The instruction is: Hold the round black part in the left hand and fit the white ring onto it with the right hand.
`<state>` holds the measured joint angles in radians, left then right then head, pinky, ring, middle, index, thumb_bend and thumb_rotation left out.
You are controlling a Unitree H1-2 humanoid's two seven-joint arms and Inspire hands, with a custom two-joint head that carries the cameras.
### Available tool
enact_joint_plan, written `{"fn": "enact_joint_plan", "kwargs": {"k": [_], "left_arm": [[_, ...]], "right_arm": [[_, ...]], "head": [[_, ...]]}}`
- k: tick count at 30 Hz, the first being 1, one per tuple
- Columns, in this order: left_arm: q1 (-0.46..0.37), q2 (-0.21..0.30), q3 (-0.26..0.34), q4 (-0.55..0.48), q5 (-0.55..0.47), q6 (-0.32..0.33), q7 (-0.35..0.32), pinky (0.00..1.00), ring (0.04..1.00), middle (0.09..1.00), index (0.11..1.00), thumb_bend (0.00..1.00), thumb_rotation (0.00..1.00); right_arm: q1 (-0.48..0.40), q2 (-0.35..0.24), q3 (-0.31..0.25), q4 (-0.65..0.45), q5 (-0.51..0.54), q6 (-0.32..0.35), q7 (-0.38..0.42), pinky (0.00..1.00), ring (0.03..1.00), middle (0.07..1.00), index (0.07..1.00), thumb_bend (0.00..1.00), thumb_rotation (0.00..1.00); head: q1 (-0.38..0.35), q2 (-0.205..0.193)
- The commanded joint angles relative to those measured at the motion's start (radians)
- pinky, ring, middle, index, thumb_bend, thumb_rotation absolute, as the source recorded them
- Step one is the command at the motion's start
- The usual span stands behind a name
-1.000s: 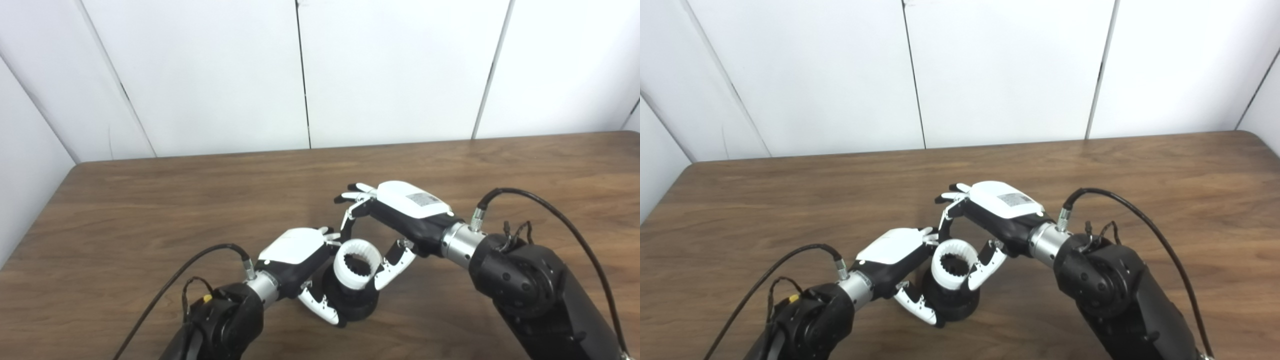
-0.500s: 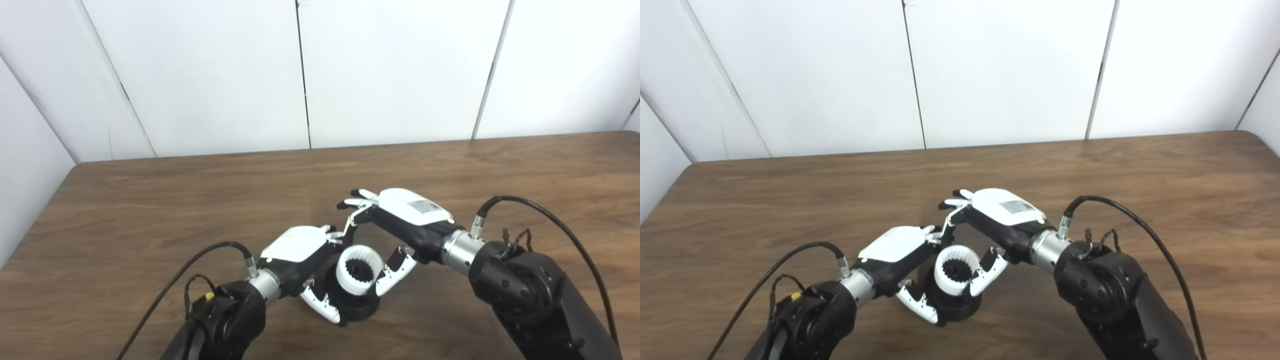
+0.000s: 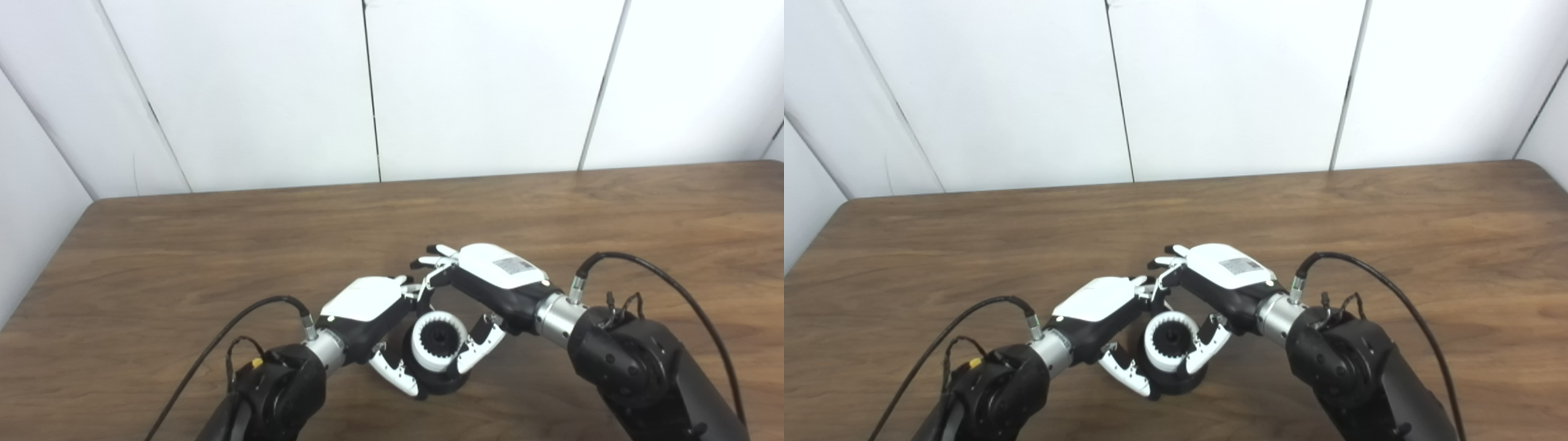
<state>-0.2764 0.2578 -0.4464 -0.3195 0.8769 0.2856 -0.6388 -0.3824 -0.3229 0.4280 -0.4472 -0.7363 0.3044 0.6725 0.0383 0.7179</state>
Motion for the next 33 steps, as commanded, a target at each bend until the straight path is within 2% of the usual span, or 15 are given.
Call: {"fn": "enact_joint_plan", "kwargs": {"k": [1, 10, 19, 21, 23, 30, 33], "left_arm": [[-0.043, -0.002, 0.009, -0.033, 0.016, -0.010, 0.016, 1.00, 1.000, 0.945, 0.720, 0.96, 0.26], [-0.041, -0.007, 0.008, -0.030, 0.016, -0.018, 0.020, 1.00, 1.000, 0.943, 0.727, 0.96, 0.26], [-0.051, -0.013, 0.007, -0.040, 0.037, -0.006, 0.000, 1.00, 1.000, 0.948, 0.779, 0.96, 0.26], [-0.049, -0.017, 0.011, -0.043, 0.034, -0.002, -0.002, 1.00, 1.000, 0.949, 0.786, 0.97, 0.26], [-0.048, -0.019, 0.014, -0.044, 0.033, 0.000, -0.005, 1.00, 1.000, 0.950, 0.782, 0.97, 0.26], [-0.041, -0.023, 0.026, -0.039, 0.020, 0.000, 0.005, 1.00, 1.000, 0.940, 0.727, 0.96, 0.27], [-0.041, -0.025, 0.029, -0.040, 0.020, 0.003, 0.003, 1.00, 1.000, 0.939, 0.718, 0.96, 0.27]], "right_arm": [[-0.031, 0.016, 0.000, -0.021, -0.006, -0.007, 0.000, 0.90, 1.000, 0.918, 0.496, 0.52, 0.15], [-0.039, 0.029, -0.005, -0.032, -0.011, -0.004, 0.013, 0.89, 1.000, 0.916, 0.495, 0.52, 0.15], [-0.037, 0.021, -0.008, -0.026, 0.000, -0.003, 0.037, 0.90, 1.000, 0.914, 0.496, 0.52, 0.15], [-0.038, 0.020, -0.009, -0.024, 0.002, 0.000, 0.043, 0.89, 0.998, 0.914, 0.637, 0.70, 0.22], [-0.038, 0.020, -0.010, -0.021, 0.006, 0.000, 0.046, 0.88, 0.994, 0.912, 0.702, 0.80, 0.27], [-0.039, 0.012, -0.022, -0.015, 0.024, -0.003, 0.056, 0.88, 0.984, 0.909, 0.742, 0.90, 0.33], [-0.040, 0.009, -0.024, -0.013, 0.028, -0.003, 0.056, 0.88, 0.983, 0.910, 0.744, 0.91, 0.35]], "head": [[0.001, 0.002], [0.005, 0.005], [0.007, 0.008], [0.006, 0.008], [0.007, 0.008], [0.007, 0.010], [0.007, 0.011]]}}
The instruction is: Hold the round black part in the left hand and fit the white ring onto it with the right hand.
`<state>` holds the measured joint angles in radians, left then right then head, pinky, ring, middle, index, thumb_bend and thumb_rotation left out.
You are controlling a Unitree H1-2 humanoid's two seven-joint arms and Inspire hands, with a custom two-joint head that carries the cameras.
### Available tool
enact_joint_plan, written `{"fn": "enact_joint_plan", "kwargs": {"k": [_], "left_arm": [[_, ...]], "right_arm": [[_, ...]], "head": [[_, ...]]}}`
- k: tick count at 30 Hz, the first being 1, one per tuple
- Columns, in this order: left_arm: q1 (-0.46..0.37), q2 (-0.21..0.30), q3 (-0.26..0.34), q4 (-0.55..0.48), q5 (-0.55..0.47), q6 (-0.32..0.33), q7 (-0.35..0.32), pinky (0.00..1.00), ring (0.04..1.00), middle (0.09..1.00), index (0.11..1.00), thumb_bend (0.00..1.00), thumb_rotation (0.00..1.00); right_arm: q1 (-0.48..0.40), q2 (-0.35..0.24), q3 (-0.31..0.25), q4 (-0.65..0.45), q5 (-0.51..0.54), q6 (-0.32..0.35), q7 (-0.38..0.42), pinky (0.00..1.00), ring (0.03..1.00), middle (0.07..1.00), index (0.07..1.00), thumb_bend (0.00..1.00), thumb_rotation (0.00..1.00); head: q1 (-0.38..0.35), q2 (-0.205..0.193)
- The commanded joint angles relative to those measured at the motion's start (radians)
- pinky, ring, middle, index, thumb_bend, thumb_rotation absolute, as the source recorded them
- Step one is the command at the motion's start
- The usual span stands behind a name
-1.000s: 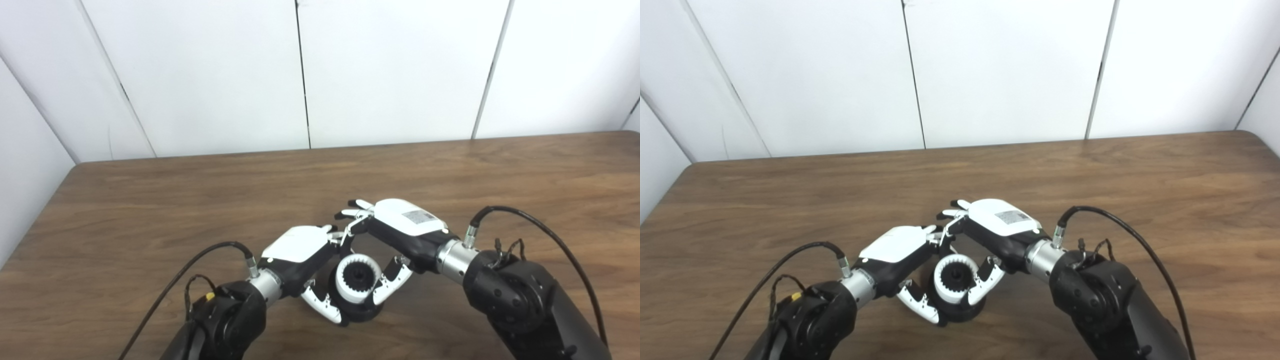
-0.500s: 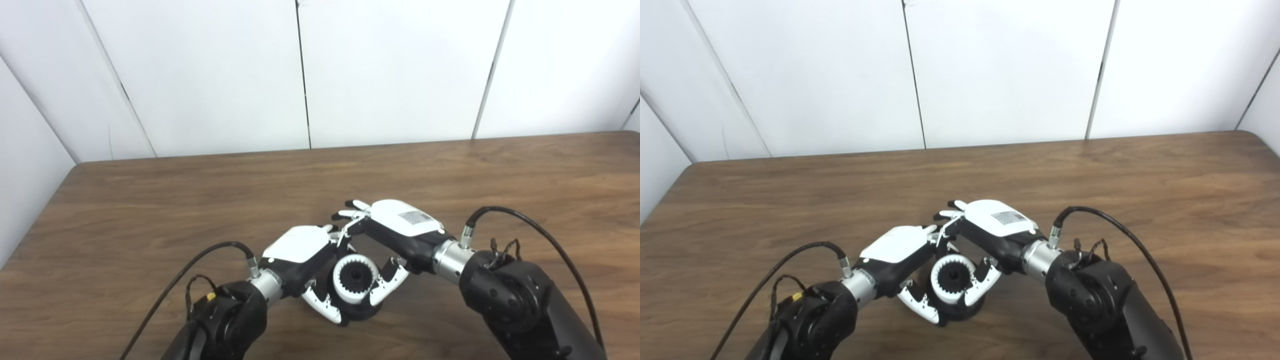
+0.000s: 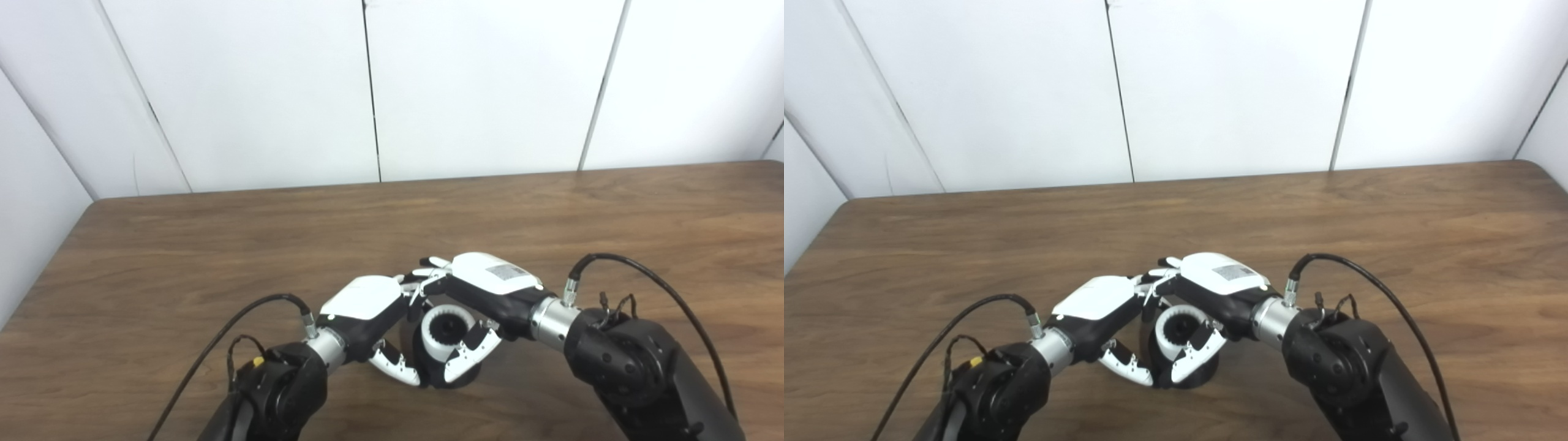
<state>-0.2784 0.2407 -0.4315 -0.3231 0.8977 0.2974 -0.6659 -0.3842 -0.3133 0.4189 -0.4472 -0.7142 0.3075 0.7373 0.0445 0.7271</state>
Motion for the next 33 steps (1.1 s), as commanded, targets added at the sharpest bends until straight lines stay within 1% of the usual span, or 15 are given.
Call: {"fn": "enact_joint_plan", "kwargs": {"k": [1, 5, 10, 13, 15, 18, 21, 23, 24, 26, 28, 31, 33], "left_arm": [[-0.040, -0.009, 0.015, -0.037, 0.000, -0.007, 0.028, 1.00, 1.000, 0.940, 0.719, 0.96, 0.26], [-0.040, -0.007, 0.019, -0.037, -0.002, -0.011, 0.029, 1.00, 1.000, 0.939, 0.723, 0.98, 0.26], [-0.040, 0.001, 0.026, -0.039, -0.008, -0.011, 0.021, 1.00, 1.000, 0.943, 0.737, 0.99, 0.26], [-0.035, 0.006, 0.042, -0.049, -0.030, -0.003, 0.013, 1.00, 1.000, 0.949, 0.758, 1.00, 0.28], [-0.032, 0.011, 0.058, -0.056, -0.051, 0.008, 0.006, 1.00, 1.000, 0.953, 0.772, 1.00, 0.28], [-0.025, 0.016, 0.099, -0.077, -0.099, 0.049, -0.018, 1.00, 1.000, 0.964, 0.795, 1.00, 0.28], [-0.022, 0.024, 0.135, -0.100, -0.148, 0.095, -0.042, 0.98, 1.000, 0.973, 0.823, 1.00, 0.26], [-0.020, 0.031, 0.162, -0.113, -0.186, 0.120, -0.050, 0.96, 1.000, 0.974, 0.838, 1.00, 0.26], [-0.020, 0.035, 0.170, -0.117, -0.201, 0.129, -0.051, 0.96, 1.000, 0.974, 0.842, 1.00, 0.26], [-0.014, 0.038, 0.203, -0.129, -0.246, 0.156, -0.050, 0.97, 1.000, 0.972, 0.848, 1.00, 0.25], [-0.004, 0.036, 0.244, -0.137, -0.284, 0.170, -0.053, 0.99, 1.000, 0.969, 0.852, 1.00, 0.23], [0.009, 0.039, 0.285, -0.142, -0.330, 0.172, -0.048, 1.00, 1.000, 0.967, 0.855, 1.00, 0.23], [0.020, 0.035, 0.316, -0.144, -0.357, 0.172, -0.046, 1.00, 1.000, 0.964, 0.864, 0.99, 0.29]], "right_arm": [[-0.038, -0.001, -0.016, -0.012, 0.006, -0.007, -0.012, 0.88, 0.982, 0.911, 0.745, 0.91, 0.35], [-0.037, -0.005, -0.026, -0.010, 0.019, -0.010, -0.021, 0.86, 0.978, 0.910, 0.748, 0.92, 0.37], [-0.034, -0.014, -0.044, -0.007, 0.036, -0.017, -0.031, 0.87, 0.986, 0.913, 0.765, 0.91, 0.39], [-0.025, -0.009, -0.068, -0.009, 0.052, -0.008, -0.047, 0.86, 0.972, 0.906, 0.766, 0.92, 0.42], [-0.016, 0.001, -0.094, -0.013, 0.081, 0.009, -0.059, 0.84, 0.960, 0.902, 0.770, 0.92, 0.42], [0.003, 0.016, -0.147, -0.021, 0.142, 0.045, -0.075, 0.82, 0.946, 0.903, 0.787, 0.90, 0.42], [0.016, 0.020, -0.183, -0.027, 0.177, 0.071, -0.090, 0.82, 0.935, 0.904, 0.805, 0.88, 0.46], [0.027, 0.023, -0.209, -0.030, 0.209, 0.090, -0.100, 0.83, 0.931, 0.911, 0.816, 0.88, 0.51], [0.031, 0.023, -0.218, -0.031, 0.222, 0.096, -0.105, 0.83, 0.931, 0.912, 0.817, 0.88, 0.52], [0.049, 0.033, -0.252, -0.029, 0.267, 0.109, -0.125, 0.85, 0.930, 0.915, 0.814, 0.88, 0.52], [0.066, 0.045, -0.289, -0.027, 0.318, 0.127, -0.146, 0.84, 0.928, 0.917, 0.812, 0.87, 0.50], [0.088, 0.057, -0.325, -0.029, 0.371, 0.147, -0.174, 0.84, 0.924, 0.916, 0.809, 0.87, 0.49], [0.104, 0.067, -0.345, -0.030, 0.400, 0.157, -0.190, 0.83, 0.919, 0.913, 0.807, 0.85, 0.50]], "head": [[0.001, 0.001], [0.002, 0.001], [0.000, 0.000], [-0.002, -0.003], [-0.004, -0.004], [-0.007, -0.007], [-0.010, -0.010], [-0.013, -0.013], [-0.013, -0.013], [-0.017, -0.013], [-0.019, -0.013], [-0.022, -0.012], [-0.026, -0.012]]}}
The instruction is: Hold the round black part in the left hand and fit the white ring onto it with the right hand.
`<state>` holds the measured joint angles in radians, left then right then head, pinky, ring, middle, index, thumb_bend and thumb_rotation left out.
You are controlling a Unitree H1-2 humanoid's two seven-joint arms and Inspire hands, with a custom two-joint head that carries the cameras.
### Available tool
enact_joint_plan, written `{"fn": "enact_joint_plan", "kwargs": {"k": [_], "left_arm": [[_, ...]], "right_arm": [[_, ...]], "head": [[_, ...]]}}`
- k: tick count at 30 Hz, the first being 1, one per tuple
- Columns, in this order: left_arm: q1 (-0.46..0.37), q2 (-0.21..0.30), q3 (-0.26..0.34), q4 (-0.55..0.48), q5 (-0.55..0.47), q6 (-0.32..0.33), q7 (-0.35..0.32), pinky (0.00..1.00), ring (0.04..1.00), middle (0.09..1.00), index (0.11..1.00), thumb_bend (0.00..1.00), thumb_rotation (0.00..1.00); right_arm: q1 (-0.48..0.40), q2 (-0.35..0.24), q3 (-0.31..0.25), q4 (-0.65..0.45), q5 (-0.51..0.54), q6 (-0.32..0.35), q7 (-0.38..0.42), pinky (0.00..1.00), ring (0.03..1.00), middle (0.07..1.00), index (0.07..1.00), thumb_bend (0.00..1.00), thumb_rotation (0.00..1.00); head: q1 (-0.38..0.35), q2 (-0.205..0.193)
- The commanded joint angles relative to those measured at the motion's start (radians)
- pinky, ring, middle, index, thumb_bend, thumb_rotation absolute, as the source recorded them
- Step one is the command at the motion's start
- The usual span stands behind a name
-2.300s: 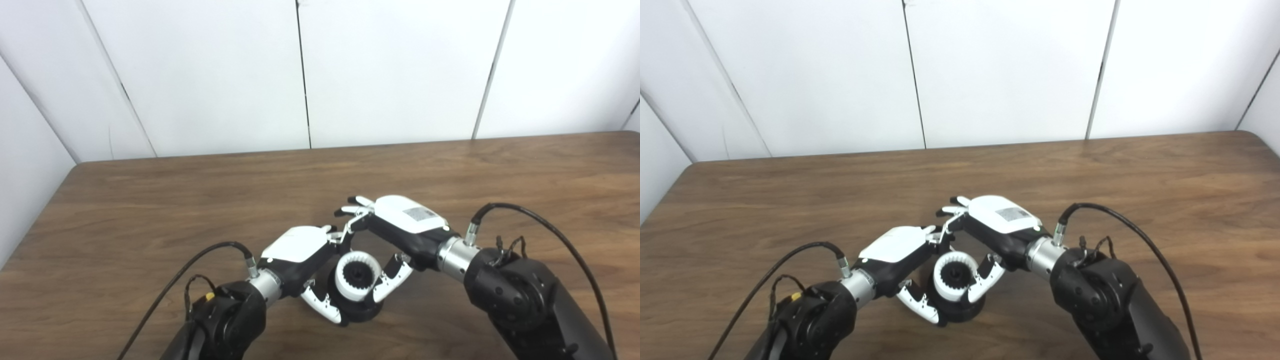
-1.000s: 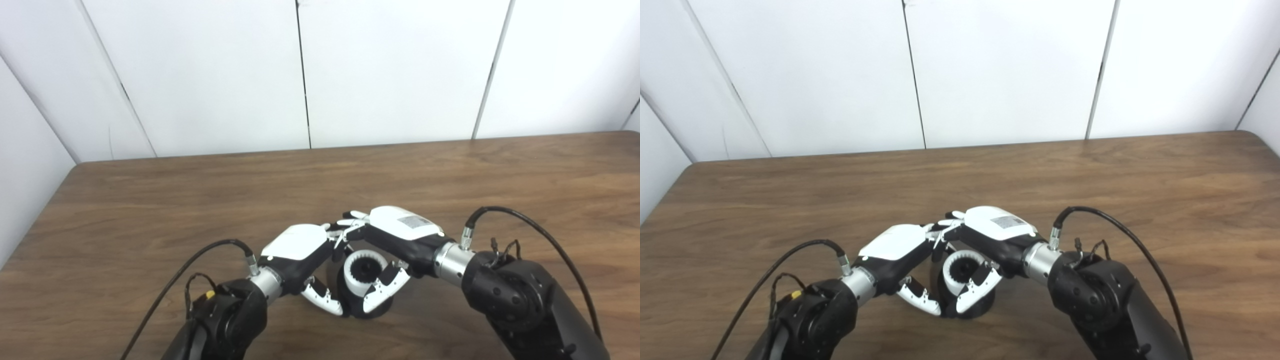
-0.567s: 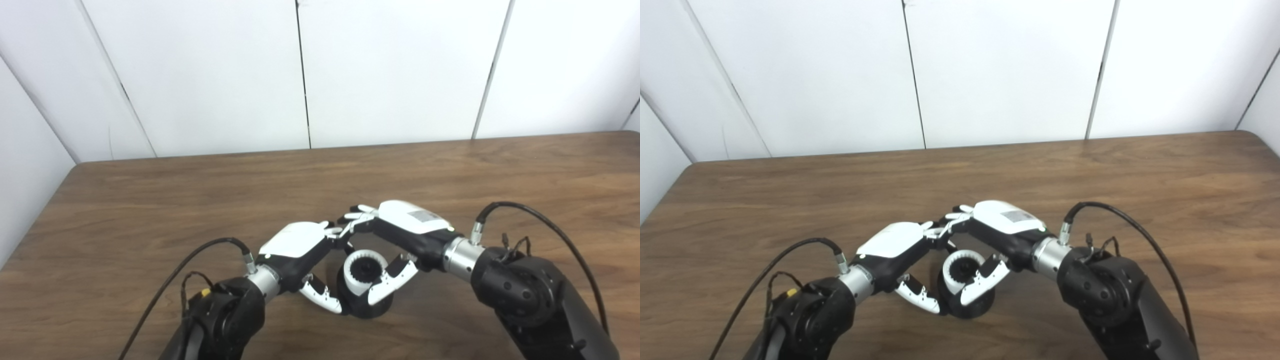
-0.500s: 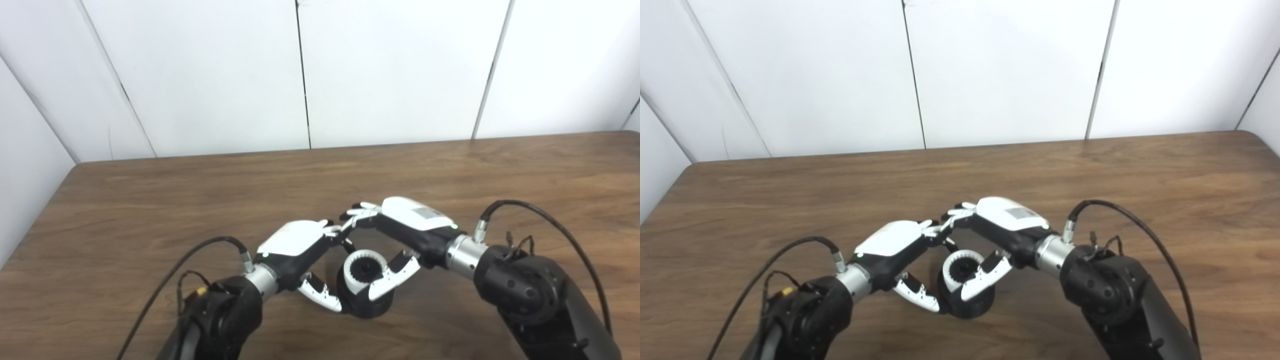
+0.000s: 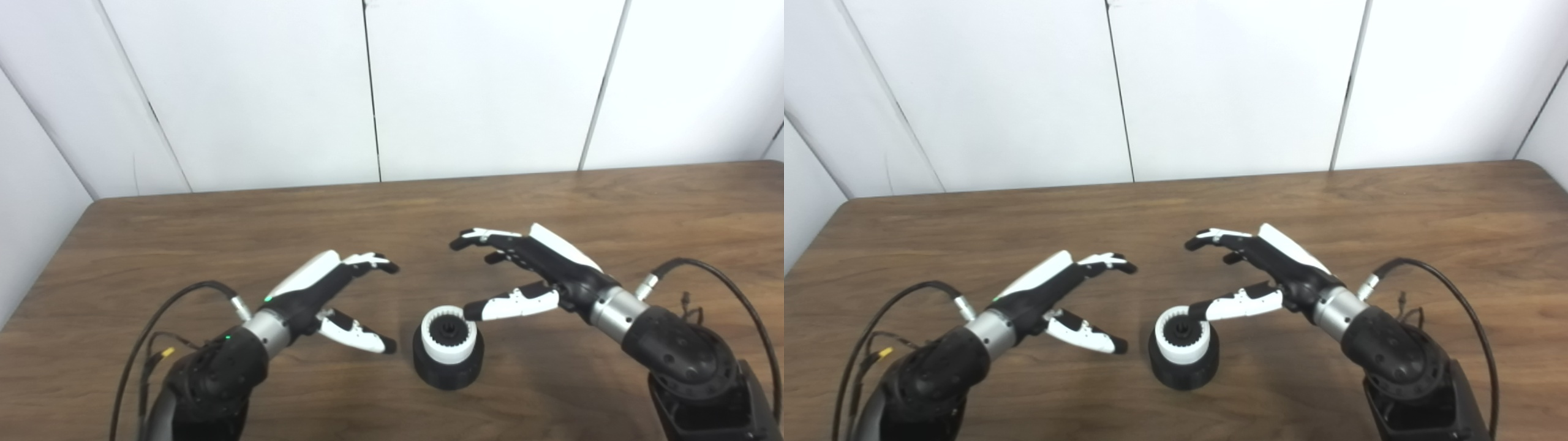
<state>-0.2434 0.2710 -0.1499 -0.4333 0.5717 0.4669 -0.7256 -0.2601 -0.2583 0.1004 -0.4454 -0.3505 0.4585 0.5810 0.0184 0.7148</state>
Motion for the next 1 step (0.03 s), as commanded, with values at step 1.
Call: {"fn": "enact_joint_plan", "kwargs": {"k": [1], "left_arm": [[-0.005, -0.008, 0.058, -0.034, -0.050, 0.002, 0.020, 1.00, 1.000, 0.962, 0.865, 0.98, 0.32]], "right_arm": [[-0.009, 0.022, -0.040, -0.031, 0.055, 0.008, -0.043, 0.84, 0.918, 0.911, 0.806, 0.85, 0.51]], "head": [[-0.001, 0.001]]}}
